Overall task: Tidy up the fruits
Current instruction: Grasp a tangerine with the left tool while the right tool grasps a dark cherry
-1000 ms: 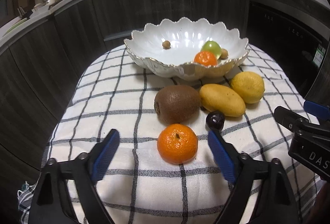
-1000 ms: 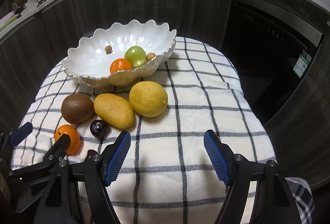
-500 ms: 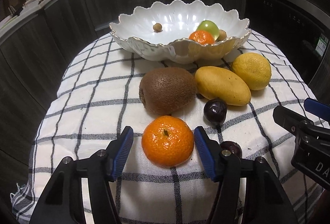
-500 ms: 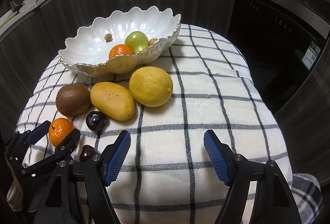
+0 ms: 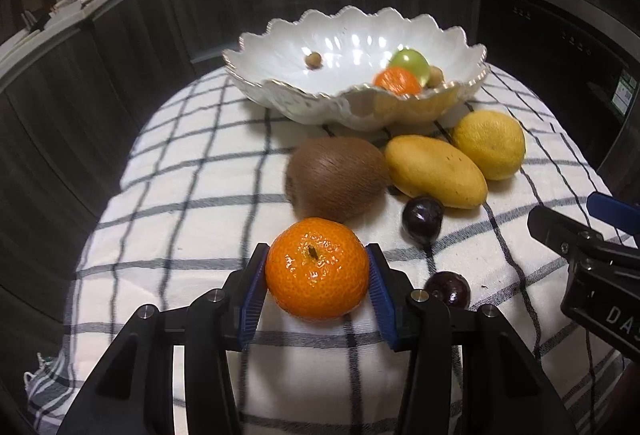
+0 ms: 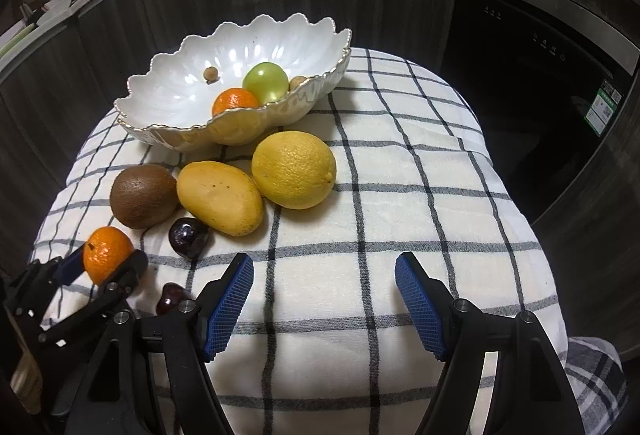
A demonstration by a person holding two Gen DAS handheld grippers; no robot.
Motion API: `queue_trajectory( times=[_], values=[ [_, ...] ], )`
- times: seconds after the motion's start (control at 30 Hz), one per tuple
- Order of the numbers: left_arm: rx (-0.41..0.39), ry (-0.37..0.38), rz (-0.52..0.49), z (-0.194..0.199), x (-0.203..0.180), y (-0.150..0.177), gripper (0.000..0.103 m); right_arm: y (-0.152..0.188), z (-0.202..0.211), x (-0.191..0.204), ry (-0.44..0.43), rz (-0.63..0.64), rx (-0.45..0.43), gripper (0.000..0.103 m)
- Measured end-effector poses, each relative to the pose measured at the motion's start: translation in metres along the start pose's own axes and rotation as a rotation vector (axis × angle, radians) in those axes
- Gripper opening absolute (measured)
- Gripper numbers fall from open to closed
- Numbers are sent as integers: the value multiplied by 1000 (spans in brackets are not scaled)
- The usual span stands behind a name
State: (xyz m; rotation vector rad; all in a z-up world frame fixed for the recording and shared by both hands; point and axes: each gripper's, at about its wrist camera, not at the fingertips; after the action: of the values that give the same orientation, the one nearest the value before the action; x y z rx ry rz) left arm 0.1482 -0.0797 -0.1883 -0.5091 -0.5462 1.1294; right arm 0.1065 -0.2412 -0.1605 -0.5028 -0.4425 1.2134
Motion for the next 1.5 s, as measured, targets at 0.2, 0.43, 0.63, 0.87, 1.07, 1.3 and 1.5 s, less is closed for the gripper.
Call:
queue_trajectory(
  times=[0.2,0.43,0.63,0.87,1.07,1.3,1.5],
  values=[
    [-15,-28,28,14,20,0,47,2,4,16,-16,35,-5,74],
    [-18,-76,73,29,51,10,47,6,6,45,-45,71,-9,74],
    [-28,-122,113,40,77,22,47,16,4,72,-69,113,-10,74],
    [-28,-109,164,39,93,30,47,26,-6,85,-62,134,13,63],
    [-35,-89,183,40,97,30,47,28,-13,87,-58,132,38,54],
    [-32,-76,191,39,98,29,47,32,-20,89,-69,142,67,36],
    [-28,-75,191,39,99,29,47,32,-16,92,-95,157,65,28]
  ],
)
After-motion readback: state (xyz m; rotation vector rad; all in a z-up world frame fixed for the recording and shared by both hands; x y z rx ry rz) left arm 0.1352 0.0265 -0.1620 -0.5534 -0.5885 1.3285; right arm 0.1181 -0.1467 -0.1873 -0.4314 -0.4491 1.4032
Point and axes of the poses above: each gripper's, at about its wrist camera, not at the fingertips, and z roughly against the way its jaws point, x to its left, y to its underside, and after that the axes turned 4 degrees about -z, right-handed
